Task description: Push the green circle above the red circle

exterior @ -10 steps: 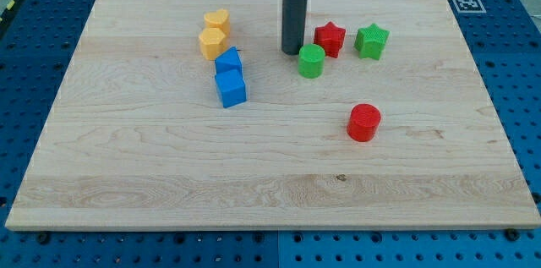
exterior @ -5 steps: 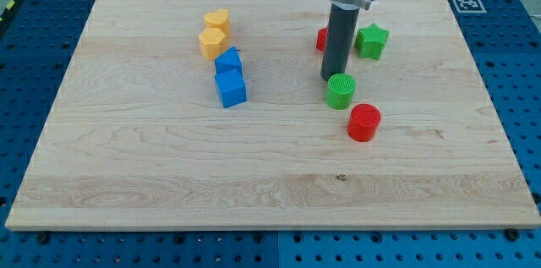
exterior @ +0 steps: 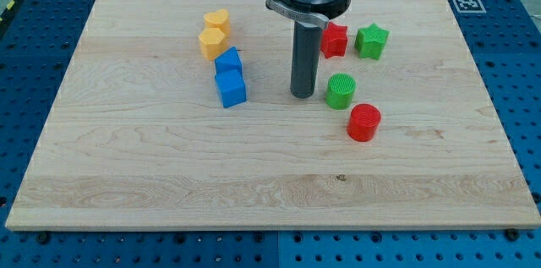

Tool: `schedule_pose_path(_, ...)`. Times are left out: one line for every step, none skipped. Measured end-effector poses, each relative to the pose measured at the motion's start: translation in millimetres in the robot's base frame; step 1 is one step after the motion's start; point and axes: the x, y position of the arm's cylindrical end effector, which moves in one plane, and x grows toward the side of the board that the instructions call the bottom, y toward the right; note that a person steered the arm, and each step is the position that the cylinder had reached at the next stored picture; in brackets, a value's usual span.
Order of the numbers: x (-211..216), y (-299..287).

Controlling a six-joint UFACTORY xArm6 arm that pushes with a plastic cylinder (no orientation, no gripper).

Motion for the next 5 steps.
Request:
schedule_pose_path(7,0)
schedule_pose_path(7,2)
schedule_pose_path(7,15)
schedule_pose_path(7,23)
schedule_pose_path(7,34)
